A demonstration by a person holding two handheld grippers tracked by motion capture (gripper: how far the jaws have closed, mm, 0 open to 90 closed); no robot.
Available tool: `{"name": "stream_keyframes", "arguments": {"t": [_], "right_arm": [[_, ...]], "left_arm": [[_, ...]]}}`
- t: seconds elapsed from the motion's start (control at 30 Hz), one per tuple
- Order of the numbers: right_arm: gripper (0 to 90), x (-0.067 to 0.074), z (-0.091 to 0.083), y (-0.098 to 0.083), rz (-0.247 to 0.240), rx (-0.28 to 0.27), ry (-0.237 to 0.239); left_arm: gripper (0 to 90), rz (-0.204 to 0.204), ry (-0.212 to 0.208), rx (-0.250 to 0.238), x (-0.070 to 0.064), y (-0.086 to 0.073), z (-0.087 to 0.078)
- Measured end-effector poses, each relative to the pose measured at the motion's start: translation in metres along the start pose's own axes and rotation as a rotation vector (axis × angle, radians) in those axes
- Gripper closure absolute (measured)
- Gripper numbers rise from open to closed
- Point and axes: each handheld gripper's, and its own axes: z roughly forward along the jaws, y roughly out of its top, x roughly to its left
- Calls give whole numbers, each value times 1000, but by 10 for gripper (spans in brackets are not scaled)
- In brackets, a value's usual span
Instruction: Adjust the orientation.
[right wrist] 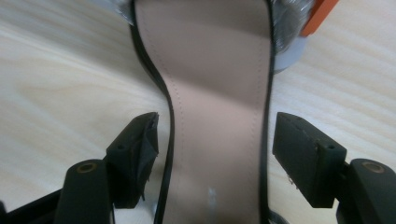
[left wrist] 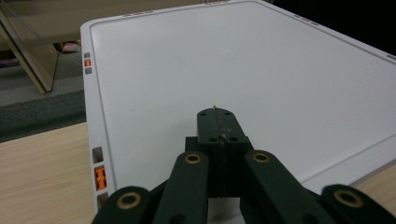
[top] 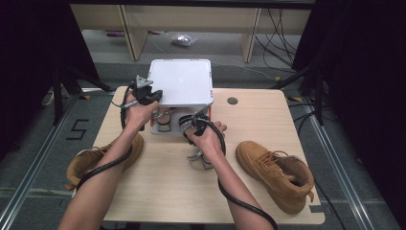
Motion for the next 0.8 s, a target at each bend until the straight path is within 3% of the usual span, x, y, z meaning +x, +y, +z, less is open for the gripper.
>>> {"name": "stream_keyframes", "arguments": {"t": [0.03, 0.17, 0.37, 0.4, 0.43, 0.57, 0.6, 0.63, 0.8], "right_arm": [[319, -2, -3, -1, -19, -9, 2], [315, -5, -21, -8, -16, -40, 30], [378, -23, -43, -27, -38, -51, 80], [394, -26, -46, -31, -39, -53, 80], [408, -28, -51, -34, -7, -46, 101], [524, -37, -61, -44, -37, -57, 123], [557, -37, -63, -45, -28, -33, 123], [585, -39, -65, -48, -53, -22, 128], [669, -44, -72, -55, -55, -28, 149]], "left_arm": [[894, -1, -1, 1, 0, 0, 0], [894, 1, 1, 2, 0, 0, 0], [894, -6, -4, 2, 1, 0, 0], [894, -7, -3, 2, 0, 0, 0], [894, -7, -3, 2, 1, 0, 0], [894, -7, -2, 4, 0, 1, 0], [894, -7, -2, 4, 0, 1, 0], [894, -8, -3, 5, 0, 1, 0], [894, -7, -5, 6, 1, 1, 0]]}}
